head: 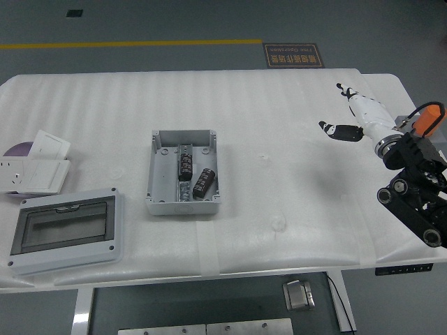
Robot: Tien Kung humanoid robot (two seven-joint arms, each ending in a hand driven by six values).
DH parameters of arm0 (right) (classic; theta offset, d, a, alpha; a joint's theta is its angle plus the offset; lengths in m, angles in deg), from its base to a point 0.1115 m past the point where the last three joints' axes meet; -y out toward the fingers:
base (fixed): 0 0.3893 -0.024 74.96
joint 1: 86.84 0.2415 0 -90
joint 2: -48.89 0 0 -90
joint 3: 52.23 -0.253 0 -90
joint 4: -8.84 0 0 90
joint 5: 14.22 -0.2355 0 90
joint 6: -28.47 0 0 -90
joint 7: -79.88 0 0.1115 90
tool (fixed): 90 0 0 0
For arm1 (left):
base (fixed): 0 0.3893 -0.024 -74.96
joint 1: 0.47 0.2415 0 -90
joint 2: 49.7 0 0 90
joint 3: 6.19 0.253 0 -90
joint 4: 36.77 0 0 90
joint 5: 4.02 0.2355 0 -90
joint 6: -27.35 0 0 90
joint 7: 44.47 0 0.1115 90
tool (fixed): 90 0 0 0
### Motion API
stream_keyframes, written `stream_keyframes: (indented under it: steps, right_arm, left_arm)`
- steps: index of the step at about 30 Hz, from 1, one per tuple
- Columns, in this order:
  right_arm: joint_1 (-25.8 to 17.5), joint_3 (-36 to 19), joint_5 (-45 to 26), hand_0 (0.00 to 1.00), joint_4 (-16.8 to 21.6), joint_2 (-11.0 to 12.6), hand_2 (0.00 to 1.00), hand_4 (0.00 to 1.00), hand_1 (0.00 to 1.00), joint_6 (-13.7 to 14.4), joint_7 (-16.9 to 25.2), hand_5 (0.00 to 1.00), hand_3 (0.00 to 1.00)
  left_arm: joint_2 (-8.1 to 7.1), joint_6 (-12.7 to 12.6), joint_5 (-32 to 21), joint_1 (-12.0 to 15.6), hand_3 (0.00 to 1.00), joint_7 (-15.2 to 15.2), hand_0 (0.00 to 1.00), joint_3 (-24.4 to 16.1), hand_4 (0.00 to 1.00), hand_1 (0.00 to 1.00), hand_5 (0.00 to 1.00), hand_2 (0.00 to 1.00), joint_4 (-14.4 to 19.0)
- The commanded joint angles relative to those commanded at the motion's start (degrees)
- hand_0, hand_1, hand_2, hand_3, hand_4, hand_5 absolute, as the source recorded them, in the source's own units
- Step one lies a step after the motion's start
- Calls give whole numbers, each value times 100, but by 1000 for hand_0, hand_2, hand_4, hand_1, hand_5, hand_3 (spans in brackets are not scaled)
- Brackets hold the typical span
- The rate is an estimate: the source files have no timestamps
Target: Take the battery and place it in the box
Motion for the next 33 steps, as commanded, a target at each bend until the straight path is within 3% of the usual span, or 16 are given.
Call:
stream_keyframes:
  steps: [11, 21, 33]
  right_arm:
    - [-423, -576, -406, 879, 298, -66, 888, 744, 839, 162, 266, 384, 998]
    - [-852, -1001, -418, 870, 554, -66, 885, 739, 832, 190, 327, 386, 995]
    - [-791, -1330, -385, 865, 828, -48, 876, 729, 824, 180, 335, 392, 986]
  left_arm:
    - [0, -16, 61, -20, 560, -6, 651, -40, 514, 664, 387, 514, 0]
    - [-113, -15, 197, -29, 560, 2, 651, -83, 514, 664, 385, 514, 0]
    - [-107, -72, 50, -123, 560, -76, 652, 30, 518, 665, 385, 514, 0]
